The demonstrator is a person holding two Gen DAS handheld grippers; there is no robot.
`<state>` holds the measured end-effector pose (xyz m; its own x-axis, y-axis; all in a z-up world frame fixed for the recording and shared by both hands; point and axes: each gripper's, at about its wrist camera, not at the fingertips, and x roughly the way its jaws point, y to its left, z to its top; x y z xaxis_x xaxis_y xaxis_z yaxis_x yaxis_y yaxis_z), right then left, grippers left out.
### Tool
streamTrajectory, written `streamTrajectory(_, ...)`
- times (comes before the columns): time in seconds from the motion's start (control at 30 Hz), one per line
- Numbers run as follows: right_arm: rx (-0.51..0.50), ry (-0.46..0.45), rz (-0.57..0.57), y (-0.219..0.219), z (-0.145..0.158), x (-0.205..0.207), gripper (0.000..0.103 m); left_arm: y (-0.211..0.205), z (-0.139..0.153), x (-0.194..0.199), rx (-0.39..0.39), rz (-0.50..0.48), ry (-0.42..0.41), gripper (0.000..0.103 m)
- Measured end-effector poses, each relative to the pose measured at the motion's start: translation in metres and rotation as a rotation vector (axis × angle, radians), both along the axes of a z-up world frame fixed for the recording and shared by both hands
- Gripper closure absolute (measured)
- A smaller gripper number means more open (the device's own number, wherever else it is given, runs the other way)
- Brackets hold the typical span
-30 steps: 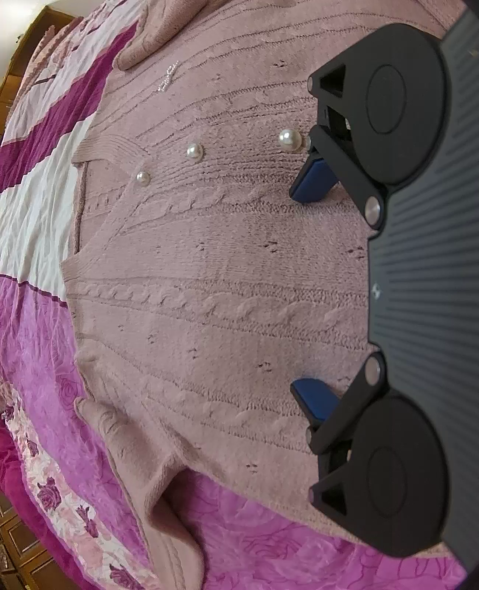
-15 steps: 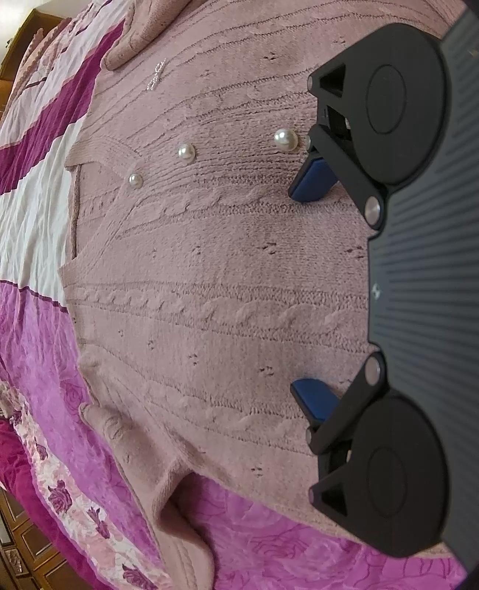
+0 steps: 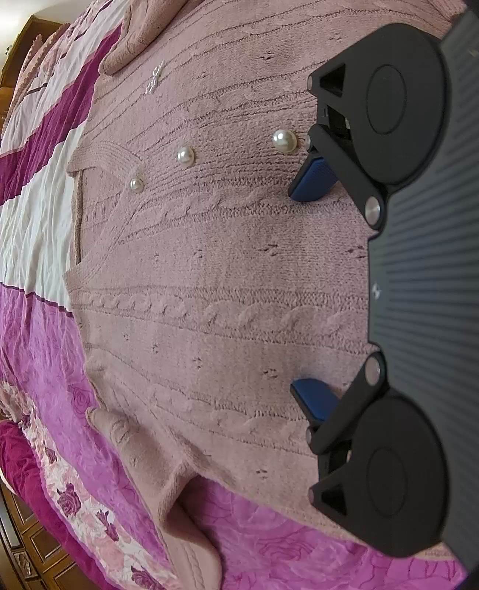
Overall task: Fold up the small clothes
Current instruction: 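Move the right gripper to the cardigan sleeve cuff and close on it, then lift the sleeve with the right gripper, lay it across the body, open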
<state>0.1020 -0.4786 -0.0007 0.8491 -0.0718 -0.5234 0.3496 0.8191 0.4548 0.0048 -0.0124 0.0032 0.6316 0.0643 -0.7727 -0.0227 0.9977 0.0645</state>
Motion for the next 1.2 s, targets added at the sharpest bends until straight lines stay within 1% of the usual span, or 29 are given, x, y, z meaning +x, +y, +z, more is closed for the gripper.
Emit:
streamTrajectory(0.33,-0.034,-0.026,0.009,-0.001,-0.006,0.008,0.000,0.000,-0.001,0.001,0.003,-0.006,-0.007,0.000)
streamTrajectory(0.47,-0.006,-0.042,0.007,-0.007,-0.004,0.013,0.000,-0.001,-0.001,0.001,0.005,-0.007,-0.009,0.000)
streamTrajectory(0.6,0.033,-0.079,-0.011,-0.015,-0.002,0.018,0.000,-0.002,-0.002,0.000,0.007,-0.008,-0.016,0.000)
streamTrajectory(0.67,0.031,-0.096,-0.042,-0.017,0.000,0.019,0.011,-0.002,-0.002,-0.001,0.008,-0.008,-0.019,0.000)
streamTrajectory(0.7,0.027,-0.099,-0.063,-0.017,0.001,0.019,0.024,-0.002,-0.002,0.000,0.008,-0.008,-0.020,0.000)
streamTrajectory(0.73,0.028,-0.099,-0.088,-0.018,0.001,0.018,0.042,-0.002,-0.002,-0.001,0.008,-0.008,-0.019,0.000)
streamTrajectory(0.77,0.038,-0.101,-0.107,-0.020,0.001,0.016,0.052,-0.002,-0.002,-0.001,0.007,-0.008,-0.019,0.000)
streamTrajectory(0.8,0.053,-0.099,-0.128,-0.023,0.001,0.014,0.072,-0.002,-0.002,-0.001,0.007,-0.008,-0.018,0.000)
streamTrajectory(0.83,0.077,-0.104,-0.146,-0.026,0.000,0.011,0.085,-0.002,-0.003,-0.002,0.007,-0.009,-0.019,0.000)
streamTrajectory(0.87,0.095,-0.118,-0.153,-0.029,0.000,0.007,0.090,-0.002,-0.003,-0.002,0.007,-0.008,-0.020,0.000)
streamTrajectory(0.9,0.103,-0.131,-0.157,-0.031,0.000,0.003,0.091,-0.002,-0.003,-0.002,0.007,-0.008,-0.021,0.000)
streamTrajectory(1.03,0.083,-0.192,-0.149,-0.030,0.012,-0.019,0.093,-0.002,-0.003,-0.003,0.007,-0.010,-0.026,0.000)
streamTrajectory(1.13,0.059,-0.255,-0.153,-0.028,0.030,-0.040,0.093,-0.001,-0.003,-0.003,0.005,-0.011,-0.026,0.000)
streamTrajectory(1.2,0.060,-0.298,-0.176,-0.030,0.042,-0.056,0.093,-0.002,-0.003,-0.003,0.005,-0.011,-0.026,0.000)
